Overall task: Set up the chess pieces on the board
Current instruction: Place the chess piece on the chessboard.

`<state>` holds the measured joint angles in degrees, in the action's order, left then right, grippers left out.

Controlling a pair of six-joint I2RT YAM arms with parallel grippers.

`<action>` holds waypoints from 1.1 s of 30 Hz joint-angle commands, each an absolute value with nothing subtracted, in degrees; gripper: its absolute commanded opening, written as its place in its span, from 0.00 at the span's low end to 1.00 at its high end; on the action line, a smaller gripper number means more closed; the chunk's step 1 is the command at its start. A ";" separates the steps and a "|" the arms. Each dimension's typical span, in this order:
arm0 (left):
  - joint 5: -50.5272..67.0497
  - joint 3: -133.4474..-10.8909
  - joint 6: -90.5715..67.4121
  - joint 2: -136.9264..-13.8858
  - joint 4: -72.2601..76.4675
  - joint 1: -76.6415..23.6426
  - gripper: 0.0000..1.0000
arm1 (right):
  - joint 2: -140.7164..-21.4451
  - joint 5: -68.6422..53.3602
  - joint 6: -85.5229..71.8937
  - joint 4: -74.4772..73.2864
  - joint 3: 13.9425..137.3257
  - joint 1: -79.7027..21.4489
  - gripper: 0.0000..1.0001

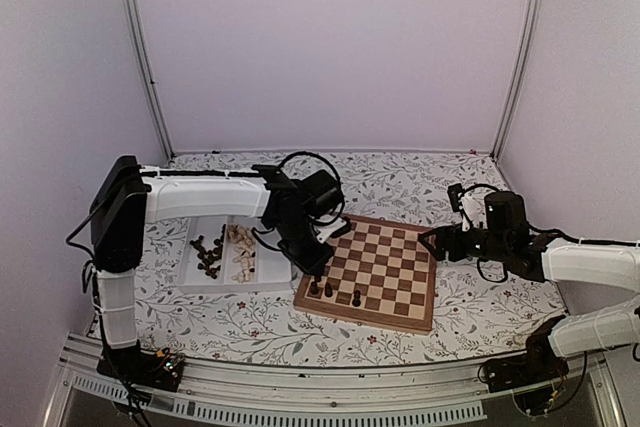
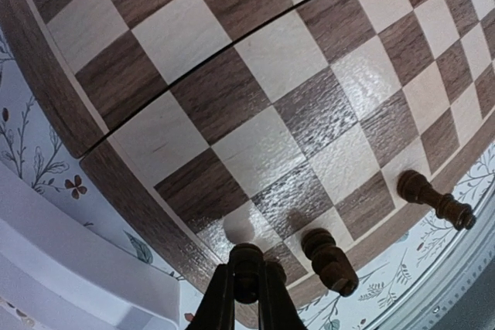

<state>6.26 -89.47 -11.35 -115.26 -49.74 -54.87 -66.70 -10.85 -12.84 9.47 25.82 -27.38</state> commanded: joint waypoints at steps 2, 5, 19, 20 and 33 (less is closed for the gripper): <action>6.50 -92.18 -11.05 -117.65 -50.29 -56.19 0.03 | -65.35 -10.63 -13.20 10.02 25.18 -27.73 0.81; 5.06 -92.84 -11.17 -118.52 -51.41 -56.25 0.04 | -65.38 -10.63 -13.27 10.02 25.05 -27.68 0.81; 4.55 -93.74 -11.68 -118.45 -52.42 -56.21 0.23 | -65.74 -10.85 -13.27 10.19 25.13 -27.67 0.81; 4.35 -94.03 -11.58 -117.96 -52.55 -56.22 0.24 | -65.81 -10.87 -13.27 10.19 25.15 -27.64 0.81; -8.41 -86.32 -13.21 -101.26 -53.80 -47.10 0.36 | -66.60 -11.40 -13.44 10.61 25.23 -27.67 0.81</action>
